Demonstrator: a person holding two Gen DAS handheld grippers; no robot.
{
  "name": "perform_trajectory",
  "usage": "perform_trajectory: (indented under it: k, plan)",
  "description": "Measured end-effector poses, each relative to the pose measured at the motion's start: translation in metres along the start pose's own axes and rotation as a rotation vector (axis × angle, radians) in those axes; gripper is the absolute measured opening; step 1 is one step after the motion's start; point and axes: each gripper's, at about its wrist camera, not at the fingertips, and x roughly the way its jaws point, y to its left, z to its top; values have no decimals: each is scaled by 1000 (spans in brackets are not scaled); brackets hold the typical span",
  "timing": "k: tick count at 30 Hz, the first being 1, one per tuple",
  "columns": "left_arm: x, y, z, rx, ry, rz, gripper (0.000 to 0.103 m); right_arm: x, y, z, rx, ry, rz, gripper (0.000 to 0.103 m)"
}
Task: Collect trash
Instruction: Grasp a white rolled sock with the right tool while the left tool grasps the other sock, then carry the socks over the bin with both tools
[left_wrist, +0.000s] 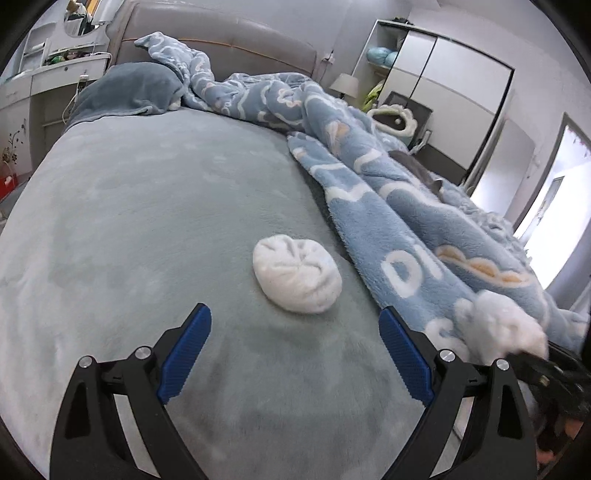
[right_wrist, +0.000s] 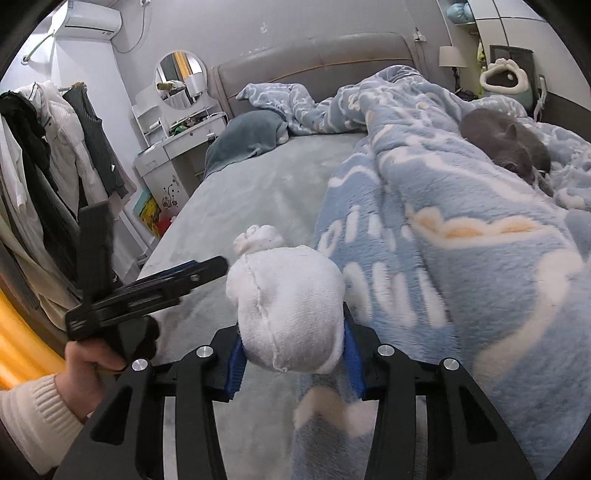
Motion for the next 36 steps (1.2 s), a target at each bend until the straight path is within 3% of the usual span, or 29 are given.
perform_trajectory:
  k: [5,11,12,13,16,26,36]
  plan:
    - [15,-2,14,-10,-2,22,92,-2,0,-1,-7,6,13,45]
    - [39,-12,25,59,38,67,88,-8,-3,-2,22,-19,11,45]
    - [44,-13,26,61,48,87,84,-7,-3,-2,20,-17,9,45]
    - [49,-13,26,65,59,98,70,-7,-2,-2,17,-16,6,45]
    - [55,-20,25,109,80,105,45,-7,-2,-2,20,-18,6,45]
    - [0,-22,15,140,58,140,43,-9,8,-5,41,-12,-13,45]
    - [-84,-6,-29,116,74,185,43,-17,53,-16,11,14,-2,45]
